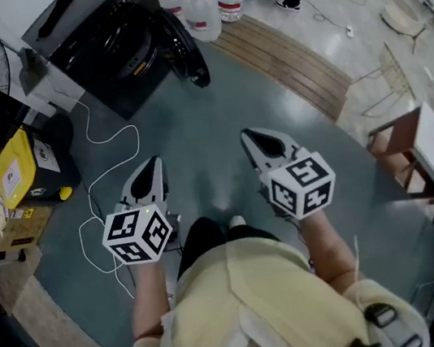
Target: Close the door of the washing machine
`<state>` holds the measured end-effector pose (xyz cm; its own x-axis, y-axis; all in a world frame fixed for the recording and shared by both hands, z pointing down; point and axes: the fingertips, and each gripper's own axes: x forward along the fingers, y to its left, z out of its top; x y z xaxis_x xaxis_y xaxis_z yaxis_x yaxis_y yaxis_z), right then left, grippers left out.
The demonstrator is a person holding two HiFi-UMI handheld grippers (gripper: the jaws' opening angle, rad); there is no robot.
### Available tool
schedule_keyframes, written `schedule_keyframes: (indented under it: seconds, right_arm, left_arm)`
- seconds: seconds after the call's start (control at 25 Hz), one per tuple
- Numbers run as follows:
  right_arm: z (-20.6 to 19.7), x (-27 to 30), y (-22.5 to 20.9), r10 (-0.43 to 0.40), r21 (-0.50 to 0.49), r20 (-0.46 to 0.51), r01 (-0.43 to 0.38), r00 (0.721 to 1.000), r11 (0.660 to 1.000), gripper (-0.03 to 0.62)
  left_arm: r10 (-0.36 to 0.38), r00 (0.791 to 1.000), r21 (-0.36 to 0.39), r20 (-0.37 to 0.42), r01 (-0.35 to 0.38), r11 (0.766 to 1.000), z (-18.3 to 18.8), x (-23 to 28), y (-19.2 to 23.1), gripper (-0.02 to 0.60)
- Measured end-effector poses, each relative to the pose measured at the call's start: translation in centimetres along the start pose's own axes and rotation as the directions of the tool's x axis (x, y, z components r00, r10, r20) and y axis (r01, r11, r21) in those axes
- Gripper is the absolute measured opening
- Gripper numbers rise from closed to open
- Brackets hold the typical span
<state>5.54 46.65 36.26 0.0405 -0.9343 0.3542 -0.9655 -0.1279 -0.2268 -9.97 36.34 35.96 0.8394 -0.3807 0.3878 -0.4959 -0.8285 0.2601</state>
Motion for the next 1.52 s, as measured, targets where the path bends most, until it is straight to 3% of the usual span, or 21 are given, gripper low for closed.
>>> schedule_keyframes:
  seconds: [0.36,0.92,1.08,1.32,1.52]
  right_arm:
    - [-1.0,2.7,0.6,0.021,0.006,-0.042,-0.021,0.999,1.0,0.005]
    - [0.5,12.0,2.9,-0.01,-0.015,-0.07,0.009,0.997,1.0,0.008]
    - [1.2,15.1,3.8,0.02,-0.018,-0.088,-0.022,0.996,1.0,0.1]
    - [1.9,20.0,4.2,0.005,-0.021,-0.113,-0.007,0.994,1.0,0.123]
    - [2.1,23.7,3.4,-0.053,-0.006,-0.12,0.053,0.991,0.999,0.129]
  left_arm:
    - [0.065,0.998,-0.006,-0.007,-0.065,0.998,-0.7,-0.2,3.4,0.003]
    - [0.076,0.997,0.003,0.012,-0.076,0.997,2.9,2.4,12.4,0.003]
    - [0.052,0.999,0.024,0.006,-0.052,0.998,3.9,3.8,14.4,0.003]
    - [0.041,0.999,0.03,0.006,-0.041,0.999,4.9,5.6,18.6,0.003]
    - [0.036,0.999,0.062,0.0,-0.036,0.997,5.5,7.2,21.7,0.005]
